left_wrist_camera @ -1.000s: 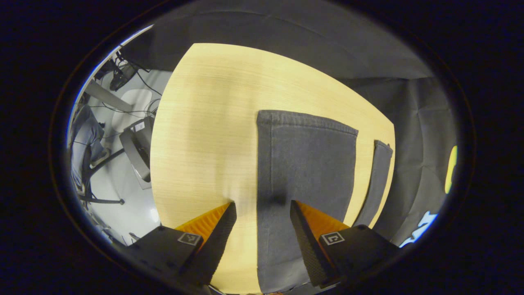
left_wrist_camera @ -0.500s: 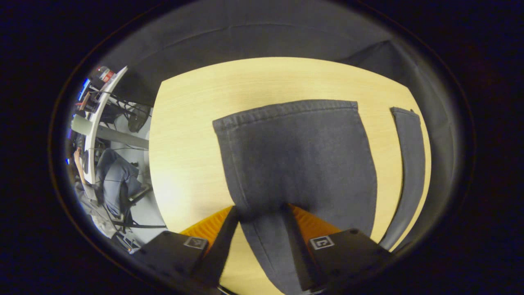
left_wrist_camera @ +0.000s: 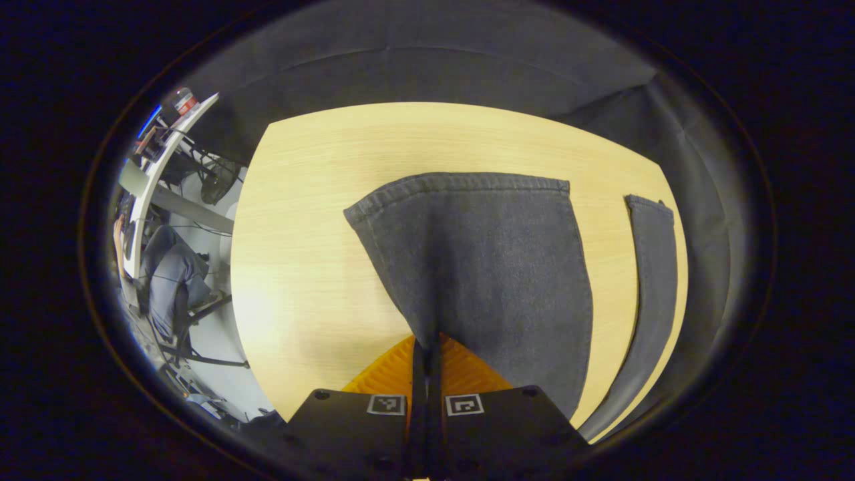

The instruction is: Grasp the waist and the cuffs of the jeans and fold them to make the two legs overlap; first hold the waist and fold one-third of the jeans toward the cuffs, then hold the cuffs and fold the remaining one-third in the same direction to finish folding.

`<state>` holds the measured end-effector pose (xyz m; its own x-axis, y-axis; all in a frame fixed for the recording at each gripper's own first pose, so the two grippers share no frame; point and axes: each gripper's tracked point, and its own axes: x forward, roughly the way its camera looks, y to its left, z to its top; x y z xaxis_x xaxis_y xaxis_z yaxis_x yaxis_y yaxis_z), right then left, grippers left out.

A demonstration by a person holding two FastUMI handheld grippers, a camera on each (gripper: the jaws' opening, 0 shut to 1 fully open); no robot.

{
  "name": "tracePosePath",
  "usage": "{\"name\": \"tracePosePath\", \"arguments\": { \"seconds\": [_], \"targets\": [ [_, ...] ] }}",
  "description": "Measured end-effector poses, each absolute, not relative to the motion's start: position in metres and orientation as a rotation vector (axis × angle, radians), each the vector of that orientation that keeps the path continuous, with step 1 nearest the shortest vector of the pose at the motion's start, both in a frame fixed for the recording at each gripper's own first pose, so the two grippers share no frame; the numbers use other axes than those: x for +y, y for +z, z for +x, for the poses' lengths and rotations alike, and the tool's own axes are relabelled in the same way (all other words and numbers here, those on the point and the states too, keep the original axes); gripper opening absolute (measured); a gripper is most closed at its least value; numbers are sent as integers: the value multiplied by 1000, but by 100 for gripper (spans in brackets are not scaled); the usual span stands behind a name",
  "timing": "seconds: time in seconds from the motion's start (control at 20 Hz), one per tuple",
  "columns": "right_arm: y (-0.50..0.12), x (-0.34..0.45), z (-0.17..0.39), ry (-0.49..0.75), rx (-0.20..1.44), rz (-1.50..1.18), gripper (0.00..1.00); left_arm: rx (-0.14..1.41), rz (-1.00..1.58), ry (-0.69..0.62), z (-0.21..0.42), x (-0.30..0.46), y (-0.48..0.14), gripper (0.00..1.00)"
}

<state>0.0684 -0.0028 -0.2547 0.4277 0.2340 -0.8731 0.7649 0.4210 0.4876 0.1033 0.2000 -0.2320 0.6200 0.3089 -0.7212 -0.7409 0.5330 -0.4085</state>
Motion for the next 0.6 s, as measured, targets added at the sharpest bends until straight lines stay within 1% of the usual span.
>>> {"name": "tracePosePath", "arguments": {
  "seconds": [0.05,0.15,0.25,0.4,0.6],
  "targets": [
    [-253,-3,68,-406,1089,1174,11,631,-780,674,101,199,-232,8],
    [-249,-3,63,-349,1047,1240,5,623,-792,654,101,199,-233,8],
    [-241,-5,63,-290,1021,1253,1,609,-813,602,97,198,-233,8],
    [-223,-5,49,-208,1000,1209,1,582,-815,509,84,196,-215,8],
    [-198,-8,38,-153,1021,1182,1,559,-741,442,69,192,-186,8]
  ]
}}
